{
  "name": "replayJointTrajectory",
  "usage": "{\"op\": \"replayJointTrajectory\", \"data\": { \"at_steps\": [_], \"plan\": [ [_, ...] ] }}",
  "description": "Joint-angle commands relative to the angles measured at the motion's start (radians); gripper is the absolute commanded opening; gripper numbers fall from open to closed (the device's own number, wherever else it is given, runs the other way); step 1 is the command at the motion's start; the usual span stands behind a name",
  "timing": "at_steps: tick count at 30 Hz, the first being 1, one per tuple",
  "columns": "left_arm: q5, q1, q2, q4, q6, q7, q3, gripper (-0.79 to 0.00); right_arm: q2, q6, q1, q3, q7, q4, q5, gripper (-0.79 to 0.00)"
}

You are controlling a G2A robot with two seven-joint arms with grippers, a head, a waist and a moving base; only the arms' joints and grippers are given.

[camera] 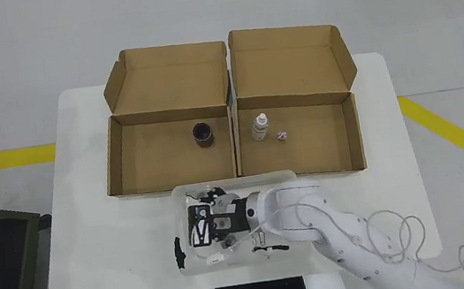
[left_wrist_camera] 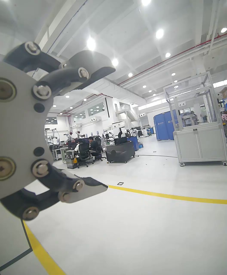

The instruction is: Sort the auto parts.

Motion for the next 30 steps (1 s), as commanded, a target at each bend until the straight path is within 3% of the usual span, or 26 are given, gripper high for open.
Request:
{"op": "replayJointTrajectory", "data": {
  "at_steps": [1,7,30],
  "plan": [
    [0.000,0.000,0.000,0.000,0.000,0.000,0.000,0.000,0.004,-0.030,-0.005,0.000,0.015,0.001,0.002,-0.206],
    [0.000,0.000,0.000,0.000,0.000,0.000,0.000,0.000,0.014,-0.097,-0.014,-0.006,0.042,0.007,-0.003,-0.206],
    [0.000,0.000,0.000,0.000,0.000,0.000,0.000,0.000,0.046,-0.193,-0.013,0.015,0.151,0.074,0.077,-0.219]
  ]
}}
